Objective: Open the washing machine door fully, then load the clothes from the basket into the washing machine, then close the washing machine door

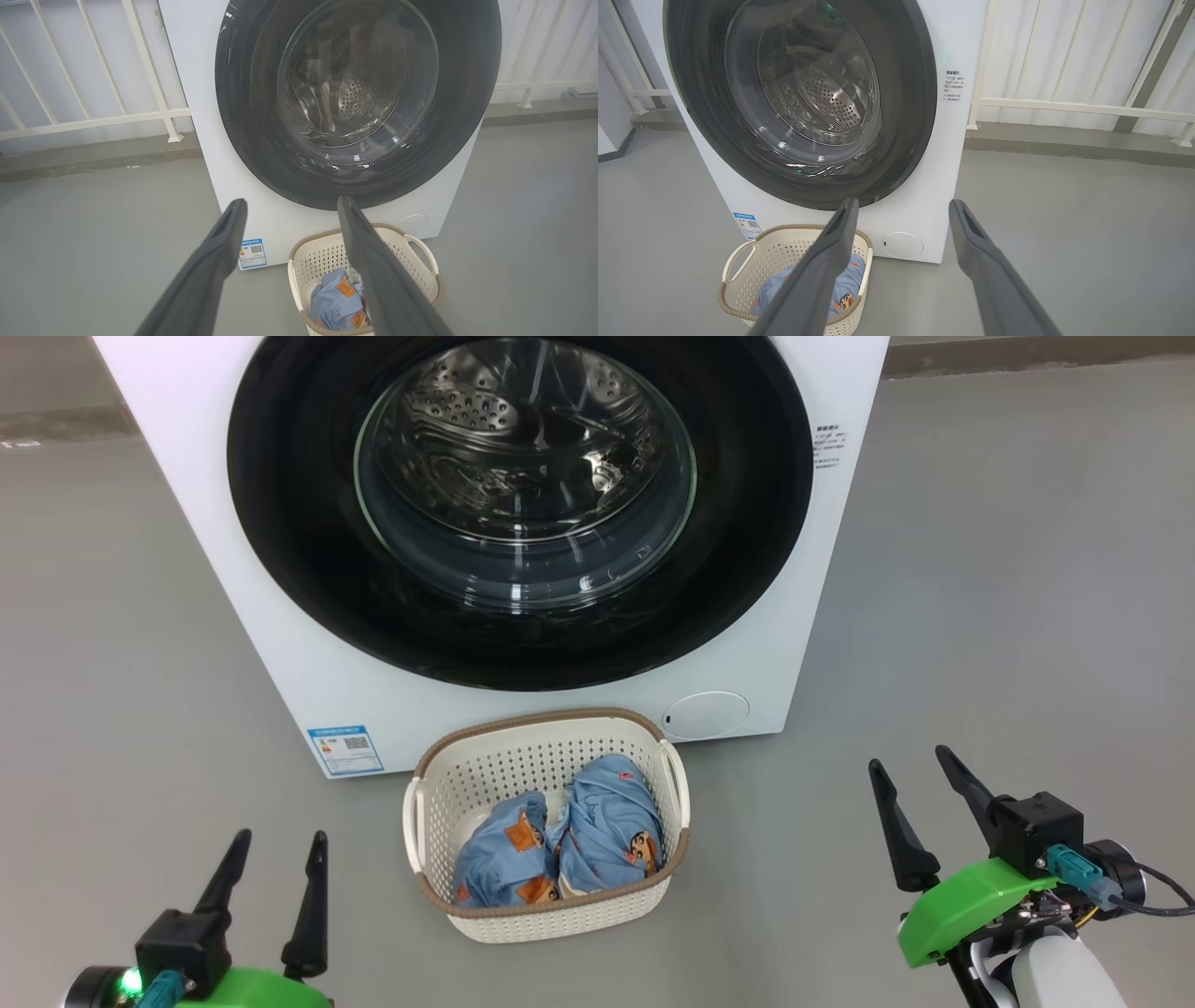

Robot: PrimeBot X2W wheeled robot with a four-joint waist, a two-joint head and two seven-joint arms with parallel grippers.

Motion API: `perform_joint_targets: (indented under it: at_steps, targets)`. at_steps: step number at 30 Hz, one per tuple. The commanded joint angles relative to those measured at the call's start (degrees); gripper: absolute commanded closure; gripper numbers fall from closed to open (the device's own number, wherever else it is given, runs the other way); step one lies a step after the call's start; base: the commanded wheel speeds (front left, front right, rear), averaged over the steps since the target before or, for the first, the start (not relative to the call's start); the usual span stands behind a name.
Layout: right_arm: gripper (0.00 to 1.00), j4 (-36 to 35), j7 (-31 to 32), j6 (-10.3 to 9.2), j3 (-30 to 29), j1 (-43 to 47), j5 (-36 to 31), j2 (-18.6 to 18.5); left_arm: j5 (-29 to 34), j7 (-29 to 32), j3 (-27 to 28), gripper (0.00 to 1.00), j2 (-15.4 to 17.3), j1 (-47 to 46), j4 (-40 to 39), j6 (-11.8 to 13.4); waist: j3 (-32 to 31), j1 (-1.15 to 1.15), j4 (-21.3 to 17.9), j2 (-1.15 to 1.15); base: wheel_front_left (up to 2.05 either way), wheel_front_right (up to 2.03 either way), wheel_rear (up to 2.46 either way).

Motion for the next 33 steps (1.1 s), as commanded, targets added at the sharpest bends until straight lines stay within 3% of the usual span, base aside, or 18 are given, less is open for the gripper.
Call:
perform_joint_targets:
  at_steps: [1, 26, 33]
  targets:
    - [0.00, -1.3, -0.7, 0.09, 0.9, -1.9, -0.4, 0.2, 0.4, -0.8, 2.2, 0.00, 1.1, -2.4, -1.0, 0.5, 0.0, 0.00, 0.0, 0.00, 0.00, 0.00, 0.00]
    - [0.00, -0.4, -0.6, 0.09, -1.6, -1.9, -1.2, 1.3, -0.2, -0.8, 4.4, 0.00, 0.5, -2.9, -0.6, 2.2, -0.3, 0.00, 0.1, 0.00, 0.00, 0.00, 0.00]
    - [0.00, -0.4, -0.6, 0.09, -2.0, -1.7, -1.6, 1.5, 0.0, -0.8, 4.6, 0.00, 1.0, -3.3, 0.1, 1.7, -0.4, 0.00, 0.2, 0.00, 0.00, 0.00, 0.00]
